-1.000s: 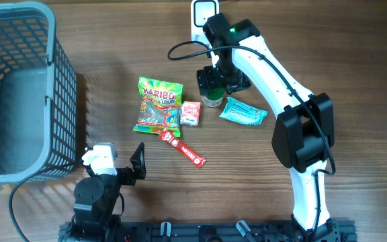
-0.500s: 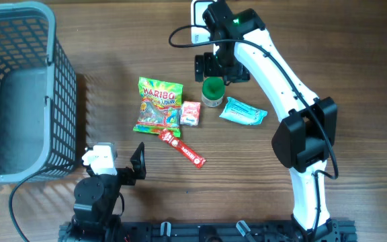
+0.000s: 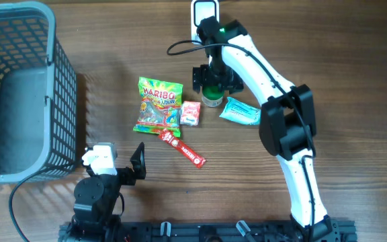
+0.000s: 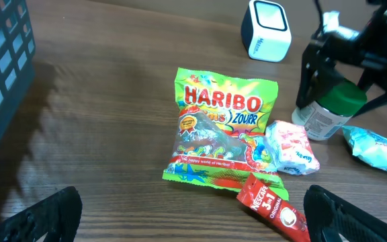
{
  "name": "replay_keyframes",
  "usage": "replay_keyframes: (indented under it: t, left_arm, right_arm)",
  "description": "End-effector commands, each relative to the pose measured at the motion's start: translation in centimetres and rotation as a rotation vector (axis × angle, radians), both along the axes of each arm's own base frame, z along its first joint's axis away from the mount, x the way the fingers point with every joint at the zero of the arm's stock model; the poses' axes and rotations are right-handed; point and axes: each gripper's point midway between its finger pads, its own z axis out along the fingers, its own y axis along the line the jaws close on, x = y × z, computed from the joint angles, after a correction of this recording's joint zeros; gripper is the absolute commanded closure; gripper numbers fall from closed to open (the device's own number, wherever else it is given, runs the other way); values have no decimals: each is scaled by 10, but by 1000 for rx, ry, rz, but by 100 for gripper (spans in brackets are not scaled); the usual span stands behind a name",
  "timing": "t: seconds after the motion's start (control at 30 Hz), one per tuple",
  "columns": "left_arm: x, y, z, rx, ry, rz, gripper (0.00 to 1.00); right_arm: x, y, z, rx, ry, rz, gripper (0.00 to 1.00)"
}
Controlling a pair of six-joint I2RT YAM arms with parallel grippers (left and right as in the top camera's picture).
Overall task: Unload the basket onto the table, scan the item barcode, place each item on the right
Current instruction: 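Lift the jar with the right gripper toward the white scanner, then hold the jar's barcode label in front of the white scanner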
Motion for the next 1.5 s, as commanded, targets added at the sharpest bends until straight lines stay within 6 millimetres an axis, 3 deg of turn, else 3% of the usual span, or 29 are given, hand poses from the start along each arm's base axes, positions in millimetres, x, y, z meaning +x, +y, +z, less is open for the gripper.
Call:
replay_keyframes:
  t: [0.0,0.23,0.47,0.63,0.73,0.83,1.0,1.07,1.33,1.47]
  left_arm:
    - [1,3,-4,-2,6,18,0]
    - [1,3,-4,-2,6,18,0]
    - [1,3,-4,-2,6,18,0]
    - [1,3,-4,-2,6,18,0]
    - [1,3,-4,-2,6,18,0]
    - [1,3,-4,-2,6,18,0]
    - [1,3,-4,-2,6,18,0]
    - [1,3,-4,-2,6,18,0]
    - [1,3,-4,-2,6,18,0]
    - [1,3,-4,-2,6,18,0]
  right_arm:
    - [-10,-1,-26,-25,68,-10,0]
    - [-10,0,-30,-26,69,-13,8]
    - [-10,1,-30,-22,74,-38,33]
    - [-6,6,-22,6,60,-39,36]
    - [-4,16,-6,60,60,-28,37]
    - [-2,34,30,182,61,5,37]
    - [-4,33,84,250,59,-17,37]
    - [-8,44,108,365,74,-31,36]
    - [-30,85,148,636,293,-205,35]
    - [-42,100,151,640,341,-223,35]
